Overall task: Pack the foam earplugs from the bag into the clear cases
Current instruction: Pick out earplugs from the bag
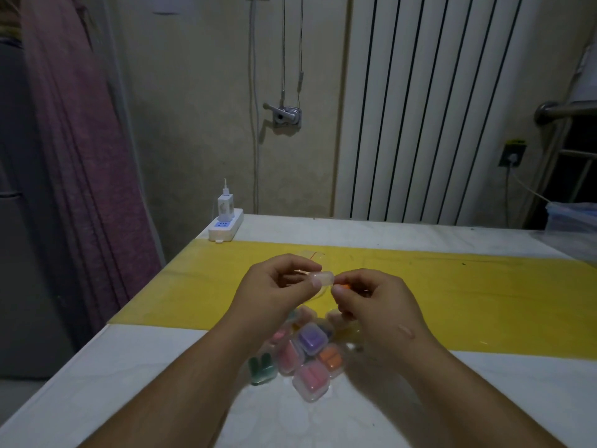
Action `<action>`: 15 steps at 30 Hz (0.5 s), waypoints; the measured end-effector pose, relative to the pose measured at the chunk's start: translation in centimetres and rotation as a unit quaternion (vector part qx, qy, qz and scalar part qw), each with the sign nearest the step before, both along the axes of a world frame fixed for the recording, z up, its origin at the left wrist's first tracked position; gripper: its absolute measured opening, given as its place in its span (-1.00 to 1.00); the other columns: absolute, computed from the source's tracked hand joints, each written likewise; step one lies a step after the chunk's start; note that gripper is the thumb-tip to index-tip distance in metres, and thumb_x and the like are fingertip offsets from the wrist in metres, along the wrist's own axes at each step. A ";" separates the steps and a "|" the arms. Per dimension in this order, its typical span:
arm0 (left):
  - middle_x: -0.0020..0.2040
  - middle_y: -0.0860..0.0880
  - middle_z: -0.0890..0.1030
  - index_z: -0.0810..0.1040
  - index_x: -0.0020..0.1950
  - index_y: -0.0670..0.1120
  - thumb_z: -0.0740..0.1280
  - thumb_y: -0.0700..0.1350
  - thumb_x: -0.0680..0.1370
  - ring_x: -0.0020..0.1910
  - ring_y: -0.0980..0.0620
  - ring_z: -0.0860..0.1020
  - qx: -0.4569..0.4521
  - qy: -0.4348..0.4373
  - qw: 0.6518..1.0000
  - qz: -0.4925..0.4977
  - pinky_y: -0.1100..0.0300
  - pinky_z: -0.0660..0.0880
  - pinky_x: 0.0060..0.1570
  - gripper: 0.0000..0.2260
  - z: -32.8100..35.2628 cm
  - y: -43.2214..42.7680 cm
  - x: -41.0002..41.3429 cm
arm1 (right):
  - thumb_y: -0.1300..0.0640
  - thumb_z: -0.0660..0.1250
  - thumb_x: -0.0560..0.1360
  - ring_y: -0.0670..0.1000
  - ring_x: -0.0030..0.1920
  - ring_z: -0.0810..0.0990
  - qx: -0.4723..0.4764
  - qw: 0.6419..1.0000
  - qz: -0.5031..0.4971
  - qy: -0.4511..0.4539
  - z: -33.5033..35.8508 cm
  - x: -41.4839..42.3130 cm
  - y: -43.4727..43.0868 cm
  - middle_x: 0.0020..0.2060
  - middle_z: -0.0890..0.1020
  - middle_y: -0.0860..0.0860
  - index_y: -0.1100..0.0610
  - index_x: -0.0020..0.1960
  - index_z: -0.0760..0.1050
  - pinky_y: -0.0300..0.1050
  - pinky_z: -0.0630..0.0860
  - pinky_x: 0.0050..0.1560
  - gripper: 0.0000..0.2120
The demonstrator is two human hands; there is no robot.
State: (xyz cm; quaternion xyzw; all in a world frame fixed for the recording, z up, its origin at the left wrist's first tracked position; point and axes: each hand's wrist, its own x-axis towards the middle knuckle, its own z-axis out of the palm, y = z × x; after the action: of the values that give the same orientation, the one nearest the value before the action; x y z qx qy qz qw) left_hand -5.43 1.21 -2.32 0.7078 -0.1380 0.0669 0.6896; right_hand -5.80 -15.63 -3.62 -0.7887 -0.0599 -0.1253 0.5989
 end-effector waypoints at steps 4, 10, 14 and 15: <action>-0.08 -0.03 0.69 0.66 -0.05 -0.16 0.48 -0.34 0.41 -0.12 0.15 0.65 0.005 -0.028 1.000 0.012 0.26 0.61 -0.13 -0.84 -0.1 -0.2 -0.1 | 0.19 0.36 0.54 0.06 -0.31 0.50 0.058 0.992 0.058 0.094 -0.3 0.1 0.2 -0.37 0.58 0.07 0.19 -0.17 0.65 0.03 0.49 -0.16 -0.85; 0.02 -0.03 0.63 0.63 -0.09 -0.10 0.48 -0.36 0.38 -0.06 0.19 0.64 0.075 -0.065 0.995 0.028 0.27 0.59 -0.13 -0.79 -0.4 -0.4 -0.1 | 0.15 0.38 0.53 0.06 -0.30 0.46 0.103 0.983 0.081 0.125 -0.2 0.2 0.3 -0.37 0.53 0.08 0.27 -0.12 0.65 -0.02 0.45 -0.19 -0.82; -0.05 0.04 0.66 0.63 -0.07 -0.05 0.53 -0.21 0.39 -0.08 0.19 0.63 0.128 -0.077 0.988 0.043 0.26 0.61 -0.06 -0.82 -0.7 -0.3 0.1 | 0.16 0.38 0.52 0.06 -0.30 0.46 0.094 0.985 0.079 0.118 -0.3 0.1 0.3 -0.34 0.54 0.11 0.27 -0.12 0.66 -0.04 0.43 -0.21 -0.82; -0.08 0.08 0.66 0.62 -0.07 -0.02 0.53 -0.18 0.39 -0.08 0.20 0.63 0.147 -0.084 0.984 0.049 0.26 0.60 -0.05 -0.82 -0.7 -0.3 0.2 | 0.15 0.38 0.52 0.04 -0.30 0.46 0.086 0.987 0.078 0.113 -0.3 0.1 0.4 -0.33 0.54 0.10 0.25 -0.11 0.67 -0.06 0.43 -0.23 -0.83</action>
State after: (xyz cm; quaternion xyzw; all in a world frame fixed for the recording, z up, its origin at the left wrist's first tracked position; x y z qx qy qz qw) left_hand -5.25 0.94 -3.05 0.7993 -0.1683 0.1389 0.5599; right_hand -5.71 -15.27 -3.94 -0.7361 -0.0420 0.0075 0.6755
